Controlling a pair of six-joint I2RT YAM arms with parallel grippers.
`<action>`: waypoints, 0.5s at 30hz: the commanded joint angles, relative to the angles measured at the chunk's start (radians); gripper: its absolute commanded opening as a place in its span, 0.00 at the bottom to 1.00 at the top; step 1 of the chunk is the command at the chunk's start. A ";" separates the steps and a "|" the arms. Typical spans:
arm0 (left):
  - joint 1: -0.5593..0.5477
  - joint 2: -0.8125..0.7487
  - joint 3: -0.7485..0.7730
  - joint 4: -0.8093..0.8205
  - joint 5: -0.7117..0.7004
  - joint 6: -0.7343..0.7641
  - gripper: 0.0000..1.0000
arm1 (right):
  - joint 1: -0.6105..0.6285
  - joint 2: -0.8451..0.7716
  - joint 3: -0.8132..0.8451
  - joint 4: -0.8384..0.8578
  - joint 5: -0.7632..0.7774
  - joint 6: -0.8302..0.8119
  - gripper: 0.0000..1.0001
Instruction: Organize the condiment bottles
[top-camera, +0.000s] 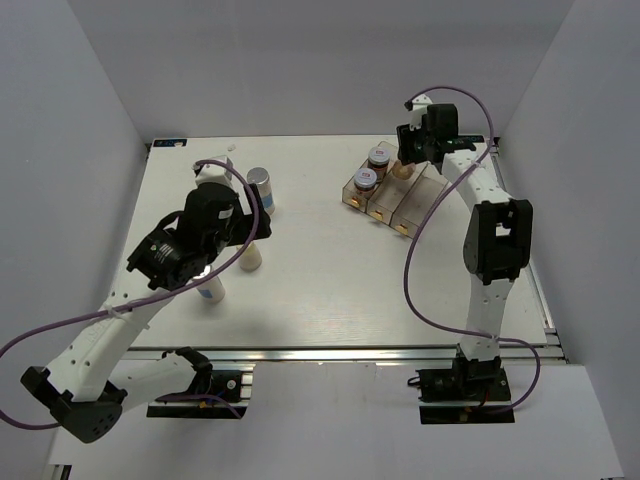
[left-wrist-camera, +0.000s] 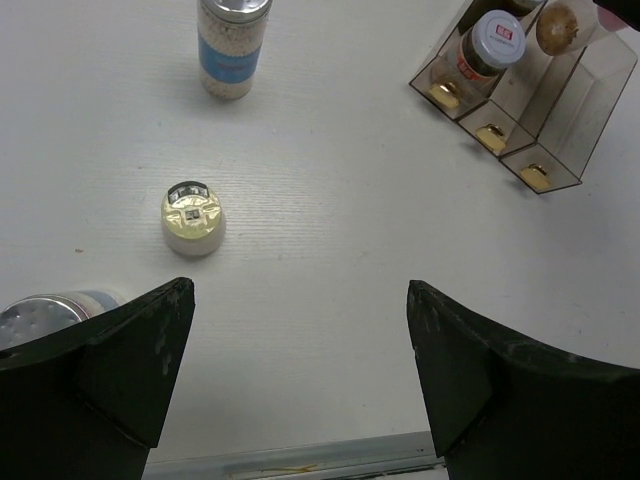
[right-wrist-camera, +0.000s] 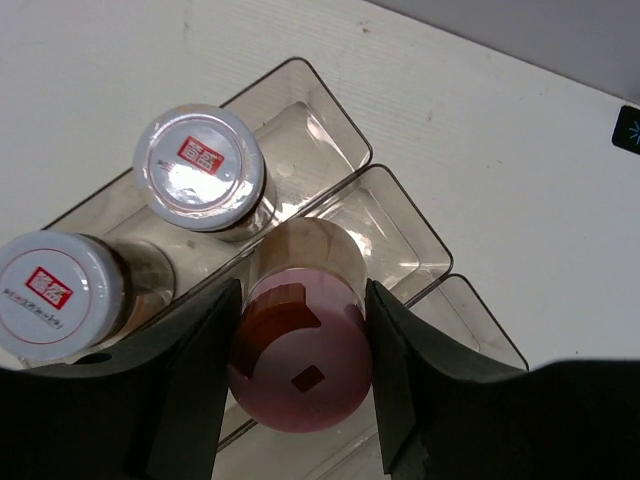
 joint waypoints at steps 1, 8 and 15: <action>-0.002 0.025 0.002 -0.019 -0.023 0.008 0.96 | -0.004 0.026 0.028 0.043 0.028 -0.044 0.00; -0.002 0.060 -0.004 -0.034 -0.032 0.024 0.98 | -0.005 0.095 0.061 0.046 0.029 -0.072 0.24; -0.002 0.129 -0.021 -0.017 -0.035 0.057 0.98 | -0.007 0.084 0.069 0.025 0.031 -0.071 0.86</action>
